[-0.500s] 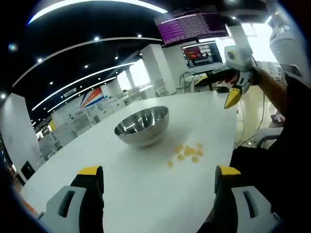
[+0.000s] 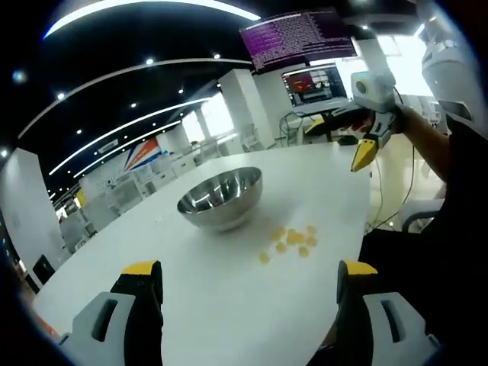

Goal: Pick up the QQ candy scattered on the table and place it into the stainless steel bowl on the table

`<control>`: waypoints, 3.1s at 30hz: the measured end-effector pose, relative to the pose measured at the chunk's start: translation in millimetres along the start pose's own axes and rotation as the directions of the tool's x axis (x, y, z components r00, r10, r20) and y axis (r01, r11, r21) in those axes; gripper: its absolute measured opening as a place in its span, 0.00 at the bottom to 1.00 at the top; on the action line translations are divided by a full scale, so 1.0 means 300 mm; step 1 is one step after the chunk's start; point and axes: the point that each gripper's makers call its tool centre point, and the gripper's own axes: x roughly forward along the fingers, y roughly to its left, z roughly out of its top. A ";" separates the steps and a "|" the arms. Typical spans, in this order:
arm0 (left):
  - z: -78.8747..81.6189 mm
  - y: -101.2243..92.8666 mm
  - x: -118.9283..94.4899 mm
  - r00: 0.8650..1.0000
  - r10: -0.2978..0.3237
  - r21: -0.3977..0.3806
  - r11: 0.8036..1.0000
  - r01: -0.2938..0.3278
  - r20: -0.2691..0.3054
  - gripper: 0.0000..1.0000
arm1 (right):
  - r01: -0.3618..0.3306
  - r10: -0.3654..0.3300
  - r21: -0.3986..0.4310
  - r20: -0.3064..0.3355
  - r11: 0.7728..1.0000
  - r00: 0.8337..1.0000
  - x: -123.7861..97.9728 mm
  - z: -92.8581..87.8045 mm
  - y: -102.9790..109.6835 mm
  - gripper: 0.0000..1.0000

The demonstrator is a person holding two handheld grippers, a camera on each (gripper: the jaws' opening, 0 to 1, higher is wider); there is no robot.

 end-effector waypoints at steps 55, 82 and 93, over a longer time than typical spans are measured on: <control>-0.006 0.021 0.001 0.999 0.036 -0.039 0.999 -0.036 0.008 0.95 | -0.158 0.161 0.057 -0.047 0.986 0.986 0.182 -0.146 0.166 0.31; -0.002 0.019 0.002 0.999 0.046 -0.014 0.999 -0.046 -0.001 0.94 | -0.204 0.214 0.119 -0.080 0.972 0.973 0.301 -0.246 0.216 0.14; 0.006 0.006 0.004 0.999 0.032 -0.016 0.999 -0.032 0.009 0.94 | -0.208 0.217 0.100 -0.080 0.973 0.973 0.304 -0.257 0.220 0.07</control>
